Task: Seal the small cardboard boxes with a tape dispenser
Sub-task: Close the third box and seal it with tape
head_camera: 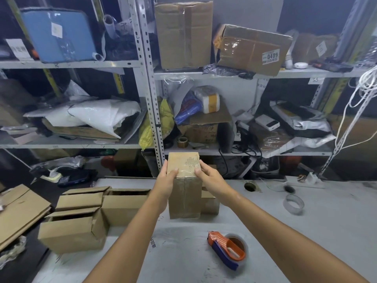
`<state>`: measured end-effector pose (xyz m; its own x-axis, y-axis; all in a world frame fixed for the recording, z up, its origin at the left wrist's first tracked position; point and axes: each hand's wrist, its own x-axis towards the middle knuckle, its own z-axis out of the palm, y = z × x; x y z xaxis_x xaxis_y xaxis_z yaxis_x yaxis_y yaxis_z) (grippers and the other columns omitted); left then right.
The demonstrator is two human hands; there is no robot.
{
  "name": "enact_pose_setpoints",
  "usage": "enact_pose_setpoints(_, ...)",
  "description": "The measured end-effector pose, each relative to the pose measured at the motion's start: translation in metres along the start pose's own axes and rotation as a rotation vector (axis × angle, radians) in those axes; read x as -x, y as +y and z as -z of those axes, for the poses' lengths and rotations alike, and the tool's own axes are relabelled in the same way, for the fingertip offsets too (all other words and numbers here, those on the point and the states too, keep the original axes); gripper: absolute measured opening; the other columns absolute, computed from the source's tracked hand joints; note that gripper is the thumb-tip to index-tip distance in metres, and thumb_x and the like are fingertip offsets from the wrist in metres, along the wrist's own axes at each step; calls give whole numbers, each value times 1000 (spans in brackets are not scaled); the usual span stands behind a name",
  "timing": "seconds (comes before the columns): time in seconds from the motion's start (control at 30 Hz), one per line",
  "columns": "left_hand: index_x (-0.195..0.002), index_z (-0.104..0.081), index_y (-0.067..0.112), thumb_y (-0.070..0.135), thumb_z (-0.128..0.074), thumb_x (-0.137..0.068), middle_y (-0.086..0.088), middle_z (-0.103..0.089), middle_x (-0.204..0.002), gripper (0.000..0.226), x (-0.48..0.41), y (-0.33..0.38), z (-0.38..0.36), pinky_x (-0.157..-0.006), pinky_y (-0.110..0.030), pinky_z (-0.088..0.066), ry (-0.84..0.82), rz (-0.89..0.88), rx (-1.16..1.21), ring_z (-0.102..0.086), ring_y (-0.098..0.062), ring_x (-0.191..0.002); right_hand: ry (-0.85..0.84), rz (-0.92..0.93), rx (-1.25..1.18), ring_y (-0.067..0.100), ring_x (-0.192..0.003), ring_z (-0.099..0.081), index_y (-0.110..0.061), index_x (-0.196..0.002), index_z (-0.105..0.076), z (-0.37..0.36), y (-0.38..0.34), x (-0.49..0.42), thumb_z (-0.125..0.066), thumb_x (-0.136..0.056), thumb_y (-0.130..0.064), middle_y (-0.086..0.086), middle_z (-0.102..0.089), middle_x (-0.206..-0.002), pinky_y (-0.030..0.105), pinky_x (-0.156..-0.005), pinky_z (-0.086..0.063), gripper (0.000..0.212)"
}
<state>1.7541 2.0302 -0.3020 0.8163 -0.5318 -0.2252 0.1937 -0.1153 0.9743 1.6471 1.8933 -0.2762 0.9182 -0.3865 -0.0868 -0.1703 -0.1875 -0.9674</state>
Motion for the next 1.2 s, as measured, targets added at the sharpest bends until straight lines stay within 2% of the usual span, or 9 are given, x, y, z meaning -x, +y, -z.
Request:
enact_pose_setpoints(0.13,-151,-28,36,54,-71,-80,6,-53,-138,85,8,-6,-5,-107,-46,-43,27,-17,-6,-53,-17,-122,-31,73,91,2,-122,-54,-31,-150,-38,-4,-3,3,-51,-101,-39,-18,-57,-133,23,-100,-45,51)
enact_pose_setpoints(0.4,-155,-24,29,19,-63,-93,2,-53,-135,74,2,-7,-12,-80,-26,-48,99,-45,32,-56,-10,-107,66,44,21,1,-118,-56,-44,-137,-48,-9,11,-1,-59,-96,-39,-27,-60,-121,32,-104,-47,43)
enact_pose_setpoints(0.53,-158,-14,30,30,-65,-93,2,-44,-149,83,-1,-1,-16,-100,-32,-40,-11,-23,-59,-49,-14,-121,137,45,-47,3,-111,-62,-54,-114,-57,-1,16,-2,-61,-94,-32,-21,-68,-115,31,-94,-53,31)
enact_pose_setpoints(0.7,-159,-7,29,41,-77,-82,8,-27,-160,105,1,6,-14,-110,-34,-32,-162,-79,-208,-34,-15,-141,190,-94,-174,14,-105,-65,-38,-103,-67,19,17,-10,-54,-99,-27,-4,-69,-117,35,-89,-55,17)
enact_pose_setpoints(0.8,-156,-21,35,30,-67,-92,8,-42,-151,79,1,2,-13,-105,-33,-42,-141,-181,-342,-44,-14,-134,204,-264,-254,25,-100,-67,-21,-118,-65,21,22,-13,-55,-97,-42,8,-67,-120,49,-86,-58,31)
enact_pose_setpoints(0.87,-154,-25,36,28,-62,-96,12,-48,-142,69,0,1,-11,-105,-33,-42,-140,-185,-403,-45,-11,-130,171,-355,-264,28,-106,-66,-14,-151,-33,22,27,-16,-57,-94,-53,11,-51,-144,45,-81,-60,73)
enact_pose_setpoints(0.93,-151,-32,39,27,-61,-97,17,-54,-134,63,-3,-3,-5,-106,-32,-43,-186,-164,-427,-50,-8,-127,156,-317,-40,29,-132,-49,-23,-159,-4,24,31,-14,-56,-91,-61,6,-24,-162,45,-98,-52,94)
enact_pose_setpoints(1.07,-150,-34,39,35,-62,-95,12,-57,-137,62,-9,-16,5,-109,-36,-42,-266,-125,-511,-52,-8,-128,61,1,427,17,-147,-27,-25,-156,-26,26,41,-13,-51,-96,-56,-2,-30,-160,36,-117,-27,72)
enact_pose_setpoints(1.2,-149,-38,35,41,-60,-95,7,-57,-136,58,-7,-20,-3,-107,-37,-44,-383,-79,-544,-54,-14,-124,-87,57,397,13,-137,-40,-31,-152,-35,15,53,-9,-56,-98,-43,-9,-43,-151,34,-110,-41,59)
